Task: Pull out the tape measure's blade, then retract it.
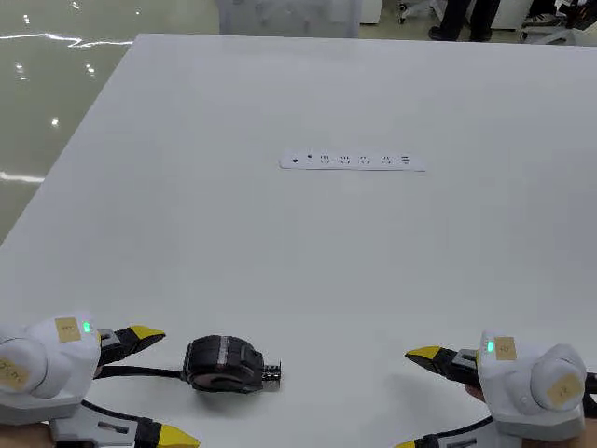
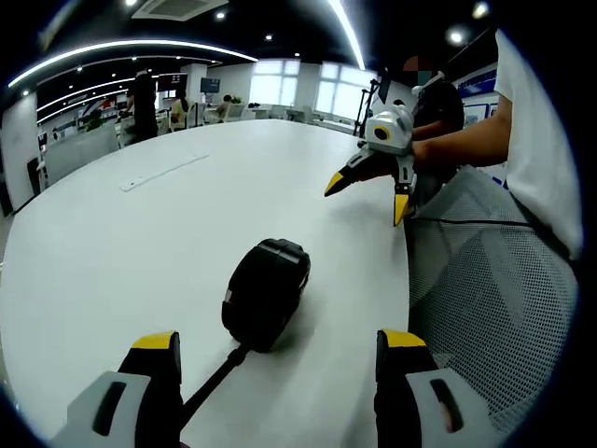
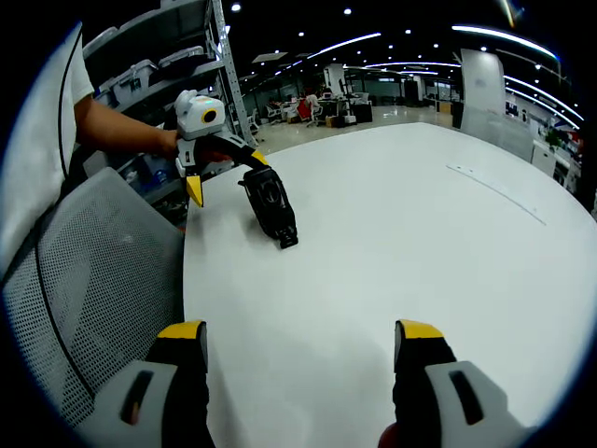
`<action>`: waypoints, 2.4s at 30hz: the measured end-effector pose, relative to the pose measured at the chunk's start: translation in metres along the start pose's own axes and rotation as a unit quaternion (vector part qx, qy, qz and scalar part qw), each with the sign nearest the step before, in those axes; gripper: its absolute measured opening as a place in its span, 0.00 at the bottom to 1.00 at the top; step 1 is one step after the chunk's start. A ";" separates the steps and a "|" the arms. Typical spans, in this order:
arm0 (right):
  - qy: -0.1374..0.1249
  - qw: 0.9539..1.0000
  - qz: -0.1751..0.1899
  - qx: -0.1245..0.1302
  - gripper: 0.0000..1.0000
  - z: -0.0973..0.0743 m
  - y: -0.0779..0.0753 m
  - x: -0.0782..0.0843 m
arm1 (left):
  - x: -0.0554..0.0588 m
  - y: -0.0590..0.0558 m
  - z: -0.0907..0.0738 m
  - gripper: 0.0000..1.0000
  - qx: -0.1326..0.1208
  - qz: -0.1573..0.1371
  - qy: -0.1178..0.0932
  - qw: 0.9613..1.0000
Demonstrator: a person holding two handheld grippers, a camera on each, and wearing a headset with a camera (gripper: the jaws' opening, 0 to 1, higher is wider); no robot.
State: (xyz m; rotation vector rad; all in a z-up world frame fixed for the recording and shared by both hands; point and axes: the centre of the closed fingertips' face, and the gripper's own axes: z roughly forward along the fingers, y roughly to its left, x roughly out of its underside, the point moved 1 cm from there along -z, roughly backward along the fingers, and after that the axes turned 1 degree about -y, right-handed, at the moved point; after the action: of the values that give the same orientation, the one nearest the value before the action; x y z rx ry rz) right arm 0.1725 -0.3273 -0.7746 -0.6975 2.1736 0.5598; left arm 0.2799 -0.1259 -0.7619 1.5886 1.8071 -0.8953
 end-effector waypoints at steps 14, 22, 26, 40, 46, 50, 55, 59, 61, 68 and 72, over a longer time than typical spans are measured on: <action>0.009 1.000 -0.011 -0.020 0.82 0.019 -0.001 -0.004 | 0.000 0.010 0.014 0.70 0.024 0.017 0.013 0.999; 0.005 1.000 -0.016 -0.026 0.82 0.026 -0.002 -0.012 | 0.000 0.012 0.021 0.59 0.037 0.033 0.017 0.999; 0.005 0.999 -0.018 -0.029 0.81 0.028 -0.003 -0.014 | -0.002 0.012 0.024 0.53 0.043 0.042 0.017 0.998; 0.002 0.999 -0.015 -0.033 0.81 0.032 -0.003 -0.016 | -0.006 0.013 0.032 0.38 0.052 0.062 0.020 0.997; 0.002 0.999 -0.015 -0.036 0.81 0.034 -0.002 -0.018 | -0.008 0.014 0.033 0.33 0.052 0.075 0.015 0.996; 0.003 0.999 -0.016 -0.040 0.81 0.036 0.000 -0.018 | -0.008 0.015 0.033 0.32 0.052 0.074 0.017 0.996; 0.002 0.999 -0.017 -0.042 0.81 0.038 0.001 -0.018 | -0.008 0.015 0.034 0.31 0.053 0.077 0.019 0.995; -0.001 0.999 -0.010 -0.050 0.81 0.042 0.004 -0.020 | -0.008 0.016 0.034 0.31 0.055 0.073 0.019 0.996; 0.002 0.999 -0.016 -0.051 0.81 0.045 0.004 -0.020 | -0.008 0.015 0.034 0.30 0.055 0.074 0.020 0.996; 0.003 0.997 -0.028 -0.066 0.78 0.058 0.013 -0.024 | -0.008 0.015 0.034 0.30 0.055 0.077 0.023 0.995; -0.001 0.997 -0.032 -0.071 0.76 0.065 0.015 -0.028 | -0.008 0.016 0.034 0.30 0.055 0.077 0.023 0.995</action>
State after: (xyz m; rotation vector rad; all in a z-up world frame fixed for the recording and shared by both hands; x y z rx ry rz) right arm 0.2134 -0.2697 -0.7900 -0.8391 2.1168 0.6865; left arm 0.2959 -0.1563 -0.7788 1.8033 1.6648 -0.9068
